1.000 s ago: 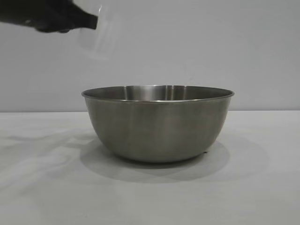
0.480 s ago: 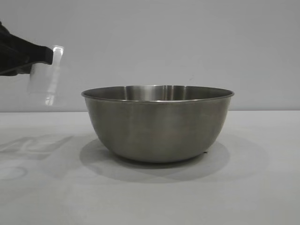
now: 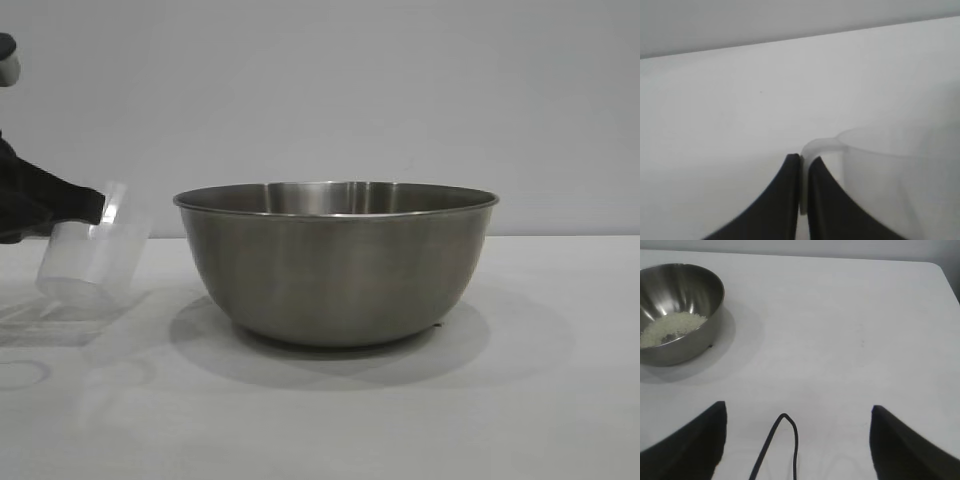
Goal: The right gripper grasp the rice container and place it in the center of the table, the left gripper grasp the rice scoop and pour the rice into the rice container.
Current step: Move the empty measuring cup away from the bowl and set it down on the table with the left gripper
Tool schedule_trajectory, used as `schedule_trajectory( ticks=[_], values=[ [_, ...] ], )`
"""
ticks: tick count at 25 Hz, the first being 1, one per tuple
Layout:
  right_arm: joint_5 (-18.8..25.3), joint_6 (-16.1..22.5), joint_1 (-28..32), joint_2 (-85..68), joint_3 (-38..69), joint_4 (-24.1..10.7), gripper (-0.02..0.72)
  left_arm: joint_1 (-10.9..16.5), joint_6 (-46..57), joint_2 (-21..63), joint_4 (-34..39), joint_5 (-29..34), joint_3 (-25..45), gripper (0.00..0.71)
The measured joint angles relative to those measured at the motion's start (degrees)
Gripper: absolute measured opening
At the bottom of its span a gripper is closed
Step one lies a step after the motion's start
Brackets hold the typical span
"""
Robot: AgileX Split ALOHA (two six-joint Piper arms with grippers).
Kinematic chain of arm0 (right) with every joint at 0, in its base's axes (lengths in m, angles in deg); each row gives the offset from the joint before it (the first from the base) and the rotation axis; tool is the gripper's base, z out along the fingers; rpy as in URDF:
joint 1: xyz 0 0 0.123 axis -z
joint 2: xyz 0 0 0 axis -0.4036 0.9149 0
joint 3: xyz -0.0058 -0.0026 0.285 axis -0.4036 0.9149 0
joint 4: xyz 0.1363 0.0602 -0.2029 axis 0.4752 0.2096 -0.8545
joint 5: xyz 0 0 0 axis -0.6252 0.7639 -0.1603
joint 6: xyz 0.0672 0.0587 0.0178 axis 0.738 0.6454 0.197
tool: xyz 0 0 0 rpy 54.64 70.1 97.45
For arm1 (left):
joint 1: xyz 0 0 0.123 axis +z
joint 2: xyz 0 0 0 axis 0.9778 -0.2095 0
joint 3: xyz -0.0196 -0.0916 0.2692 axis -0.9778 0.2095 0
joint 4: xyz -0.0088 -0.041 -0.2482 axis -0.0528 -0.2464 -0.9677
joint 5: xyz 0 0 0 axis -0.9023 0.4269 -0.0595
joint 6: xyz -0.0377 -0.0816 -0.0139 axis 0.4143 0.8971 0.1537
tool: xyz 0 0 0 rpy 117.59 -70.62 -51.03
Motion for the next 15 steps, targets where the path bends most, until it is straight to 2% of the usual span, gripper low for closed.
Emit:
schedule_trajectory(
  ticks=[2, 4, 6, 7, 13, 14, 15],
  values=[
    [0.0, 0.0, 0.0, 0.0, 0.0, 0.0, 0.531, 0.0, 0.0, -0.36, 0.0, 0.0, 0.0, 0.049],
    [0.0, 0.0, 0.0, 0.0, 0.0, 0.0, 0.531, 0.0, 0.0, -0.32, 0.0, 0.0, 0.0, 0.113],
    [0.0, 0.0, 0.0, 0.0, 0.0, 0.0, 0.531, 0.0, 0.0, -0.38, 0.0, 0.0, 0.0, 0.107],
    [0.0, 0.0, 0.0, 0.0, 0.0, 0.0, 0.531, 0.0, 0.0, -0.46, 0.0, 0.0, 0.0, 0.167],
    [0.0, 0.0, 0.0, 0.0, 0.0, 0.0, 0.531, 0.0, 0.04, -0.82, -0.08, 0.0, 0.5, 0.165],
    [0.0, 0.0, 0.0, 0.0, 0.0, 0.0, 0.531, 0.0, 0.04, -0.82, -0.08, 0.0, 1.03, 0.222],
    [0.0, 0.0, 0.0, 0.0, 0.0, 0.0, 0.531, 0.0, 0.13, -0.82, -0.08, 0.0, 1.62, 0.221]
  ],
)
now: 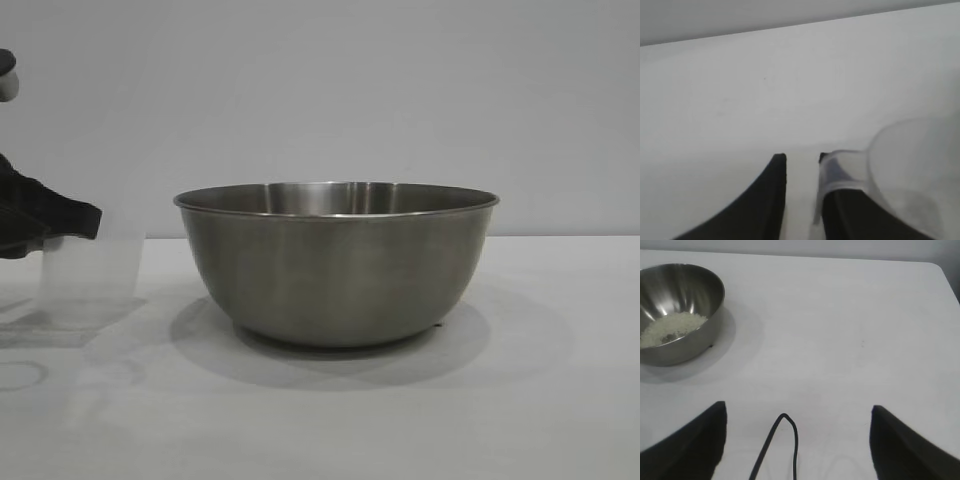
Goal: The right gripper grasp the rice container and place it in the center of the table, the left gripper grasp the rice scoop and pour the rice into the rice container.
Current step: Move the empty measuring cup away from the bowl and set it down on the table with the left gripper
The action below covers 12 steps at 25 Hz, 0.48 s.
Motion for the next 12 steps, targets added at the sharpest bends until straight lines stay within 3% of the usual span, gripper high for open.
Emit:
schedule_trajectory(
  ticks=[12],
  values=[
    [0.0, 0.0, 0.0, 0.0, 0.0, 0.0, 0.531, 0.0, 0.43, 0.77, 3.02, 0.0, 7.99, 0.221]
  ],
)
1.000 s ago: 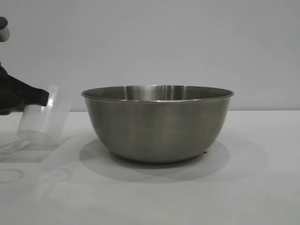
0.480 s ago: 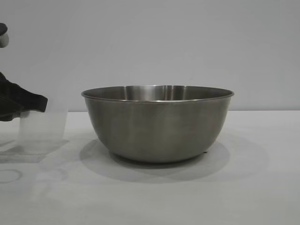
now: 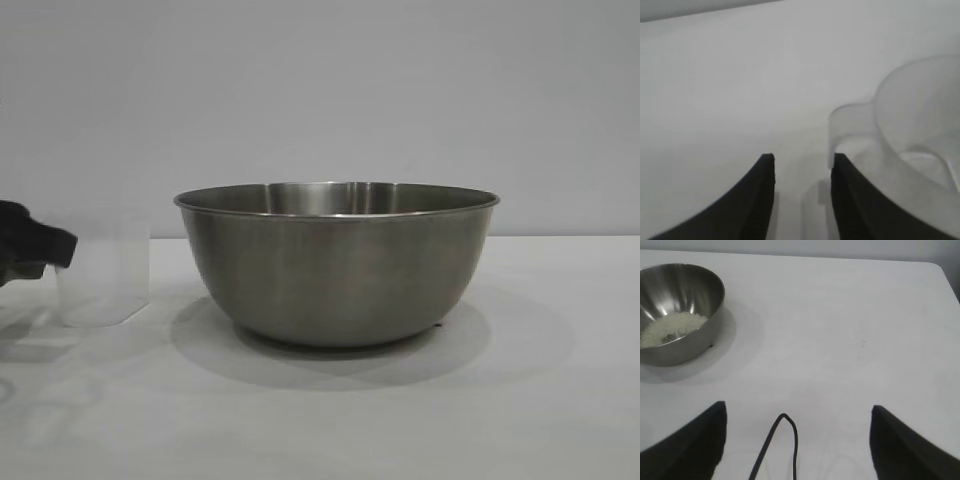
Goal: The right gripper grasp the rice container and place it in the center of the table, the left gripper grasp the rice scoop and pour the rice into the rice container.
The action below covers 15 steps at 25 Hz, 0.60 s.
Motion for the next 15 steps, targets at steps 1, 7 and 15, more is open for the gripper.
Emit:
schedule_trajectory(
  ticks=[1, 7, 15],
  values=[
    [0.0, 0.0, 0.0, 0.0, 0.0, 0.0, 0.531, 0.0, 0.37, 0.6, 0.62, 0.0, 0.92, 0.221],
    [0.0, 0.0, 0.0, 0.0, 0.0, 0.0, 0.531, 0.0, 1.39, 7.46, 1.48, 0.0, 5.08, 0.221],
    [0.0, 0.0, 0.0, 0.0, 0.0, 0.0, 0.531, 0.0, 9.21, 15.0, 6.85, 0.0, 5.87, 0.221]
  ],
)
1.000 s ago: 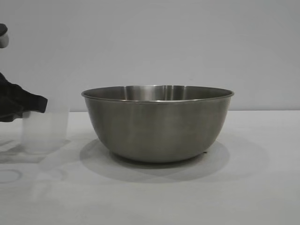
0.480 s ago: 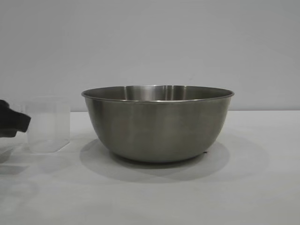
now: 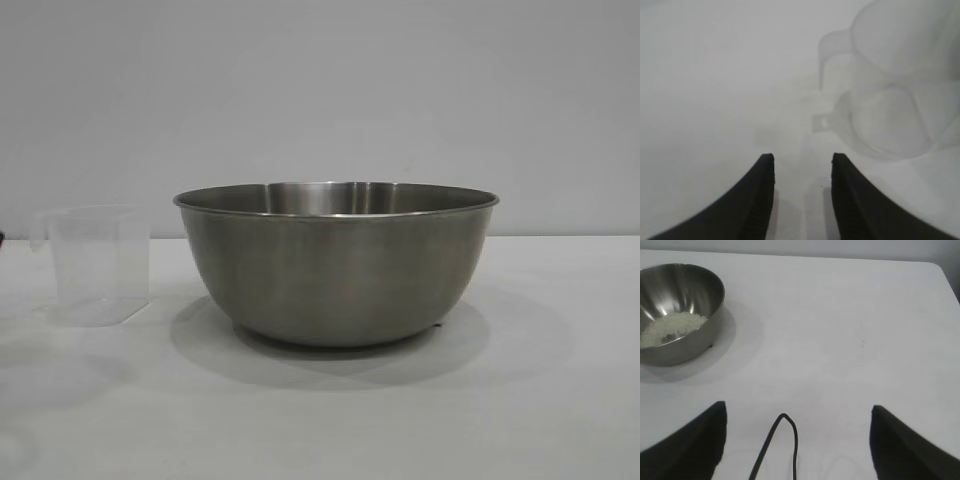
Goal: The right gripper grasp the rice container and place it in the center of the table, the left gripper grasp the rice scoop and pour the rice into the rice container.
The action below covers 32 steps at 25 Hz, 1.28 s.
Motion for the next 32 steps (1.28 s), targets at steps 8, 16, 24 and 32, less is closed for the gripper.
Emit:
schedule_trajectory(
  ticks=[8, 16, 24, 32],
  values=[
    [0.0, 0.0, 0.0, 0.0, 0.0, 0.0, 0.531, 0.0, 0.62, 5.18, 4.19, 8.64, 0.12, 0.221],
    [0.0, 0.0, 0.0, 0.0, 0.0, 0.0, 0.531, 0.0, 0.62, 8.91, 8.49, 21.0, -2.84, 0.221],
    [0.0, 0.0, 0.0, 0.0, 0.0, 0.0, 0.531, 0.0, 0.62, 14.78, 11.36, 29.63, -4.69, 0.221],
    [0.0, 0.0, 0.0, 0.0, 0.0, 0.0, 0.531, 0.0, -0.53, 21.44, 12.16, 47.34, -10.55, 0.432]
  ],
)
